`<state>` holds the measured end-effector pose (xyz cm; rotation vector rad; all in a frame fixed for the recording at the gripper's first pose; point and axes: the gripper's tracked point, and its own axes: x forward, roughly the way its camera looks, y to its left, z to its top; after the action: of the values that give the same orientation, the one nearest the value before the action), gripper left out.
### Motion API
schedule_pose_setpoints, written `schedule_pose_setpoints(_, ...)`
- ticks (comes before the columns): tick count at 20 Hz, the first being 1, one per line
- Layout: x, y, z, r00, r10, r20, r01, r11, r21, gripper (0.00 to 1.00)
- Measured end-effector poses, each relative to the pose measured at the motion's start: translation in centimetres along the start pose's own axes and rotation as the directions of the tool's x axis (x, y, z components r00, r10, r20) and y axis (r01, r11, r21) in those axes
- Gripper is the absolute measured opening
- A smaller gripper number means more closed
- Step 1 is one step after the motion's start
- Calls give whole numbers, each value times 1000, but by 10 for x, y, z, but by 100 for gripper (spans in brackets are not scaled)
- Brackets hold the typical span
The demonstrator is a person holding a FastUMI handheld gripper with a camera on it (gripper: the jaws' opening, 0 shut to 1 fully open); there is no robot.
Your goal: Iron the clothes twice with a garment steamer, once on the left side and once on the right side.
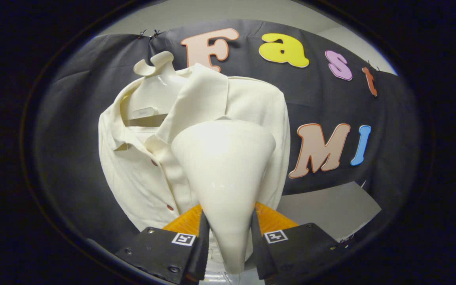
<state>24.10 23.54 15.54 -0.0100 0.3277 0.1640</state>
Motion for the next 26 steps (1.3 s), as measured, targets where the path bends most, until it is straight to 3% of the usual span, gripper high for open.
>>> schedule_pose_setpoints(9, 21, 4, -44, 997, -43, -57, 42, 999, -20, 49)
schedule_pose_setpoints(18, 46, 2, -133, 980, -64, -189, 54, 997, -58, 49)
schedule_pose_setpoints(26, 73, -9, -230, 927, -81, -365, 73, 997, -34, 49)
